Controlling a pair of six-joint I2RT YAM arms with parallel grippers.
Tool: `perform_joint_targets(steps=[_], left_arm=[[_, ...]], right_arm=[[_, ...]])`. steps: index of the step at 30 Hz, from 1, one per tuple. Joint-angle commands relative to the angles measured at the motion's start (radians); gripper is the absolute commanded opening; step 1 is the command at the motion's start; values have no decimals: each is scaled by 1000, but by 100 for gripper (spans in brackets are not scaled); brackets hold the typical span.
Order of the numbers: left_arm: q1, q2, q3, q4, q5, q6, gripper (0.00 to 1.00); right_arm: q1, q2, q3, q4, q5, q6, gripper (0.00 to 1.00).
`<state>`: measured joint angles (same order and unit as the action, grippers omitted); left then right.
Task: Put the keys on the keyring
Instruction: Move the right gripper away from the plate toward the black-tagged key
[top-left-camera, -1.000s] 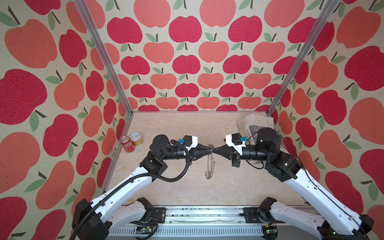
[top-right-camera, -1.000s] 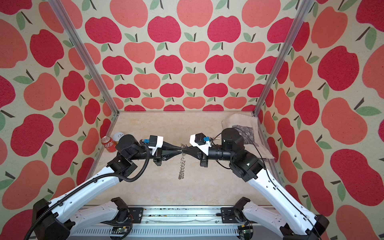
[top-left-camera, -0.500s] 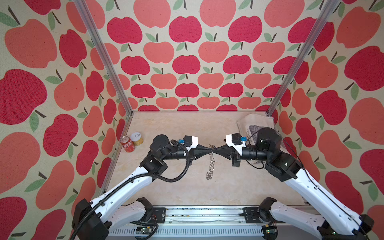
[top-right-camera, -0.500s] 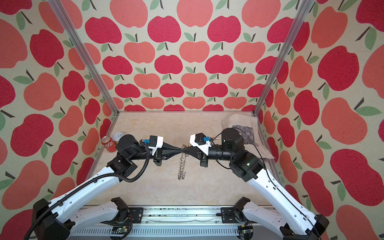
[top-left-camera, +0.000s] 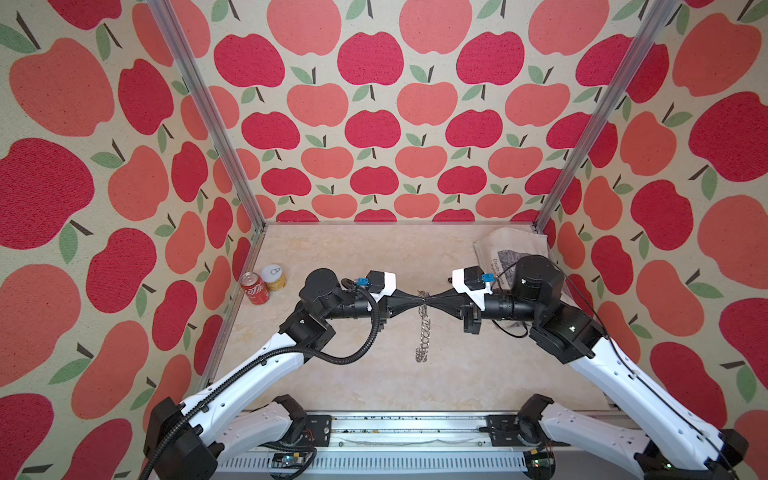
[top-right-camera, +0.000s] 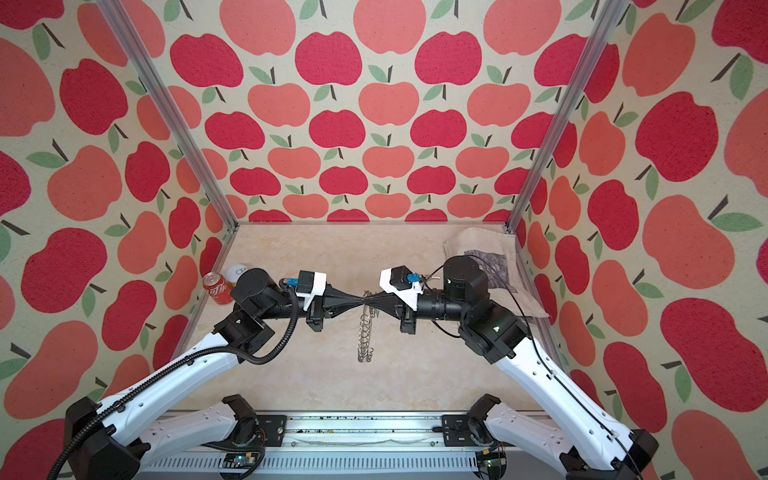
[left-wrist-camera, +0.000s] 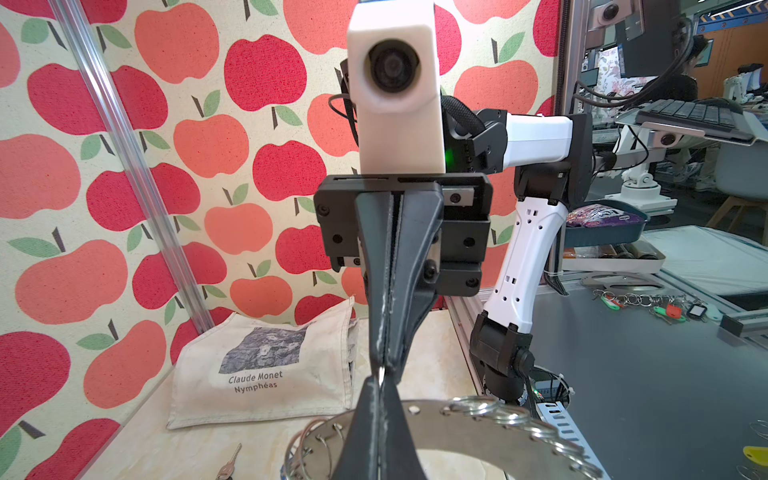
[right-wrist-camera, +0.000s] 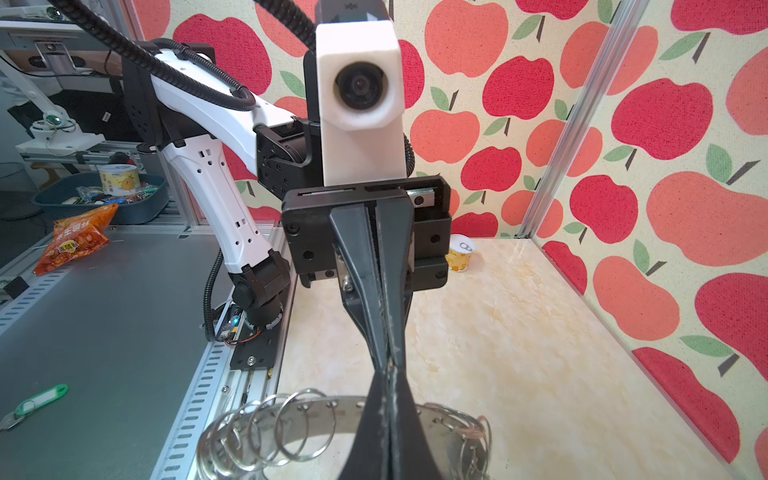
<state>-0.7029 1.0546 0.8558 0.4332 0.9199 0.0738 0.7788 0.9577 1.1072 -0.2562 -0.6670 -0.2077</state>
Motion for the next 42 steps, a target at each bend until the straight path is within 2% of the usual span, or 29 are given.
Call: perform_joint_targets(steps=[1, 2, 4, 5, 9, 15, 21, 24, 26, 29, 31, 34, 42], left_arm=[[-6, -9, 14, 5, -27, 20, 0], [-5, -19, 4, 7, -52, 23, 0], [-1, -38, -11, 4, -89, 22, 0], [1, -47, -20, 4, -107, 21, 0], [13, -73, -38, -9, -147, 7, 0], [25, -119, -66, -31, -172, -24, 0], [59, -149, -98, -54, -171, -69, 0], [72, -147, -133, -36, -180, -106, 0], [73, -145, -157, -15, -190, -126, 0], [74, -154, -190, 8, -212, -138, 0], [74, -159, -204, 18, -224, -141, 0], [76, -161, -227, 35, -243, -159, 0], [77, -180, -300, 61, -314, -199, 0]], right_arm=[[10, -9, 25, 12, 54, 1, 16], [5, -18, 26, -2, 78, -2, 35], [-9, -40, 23, -16, 116, 2, 58], [-19, -50, 23, -22, 131, 9, 65], [-69, -60, 22, -51, 160, 63, 77], [-143, -40, -36, -46, 231, 205, 82], [-246, 42, -84, -39, 267, 338, 85], [-289, 97, -85, -62, 355, 382, 87], [-330, 154, -71, -101, 421, 415, 90], [-392, 257, -46, -146, 459, 452, 91], [-417, 342, -21, -168, 481, 455, 92], [-437, 471, 23, -180, 525, 438, 98], [-486, 823, 201, -221, 533, 421, 99]])
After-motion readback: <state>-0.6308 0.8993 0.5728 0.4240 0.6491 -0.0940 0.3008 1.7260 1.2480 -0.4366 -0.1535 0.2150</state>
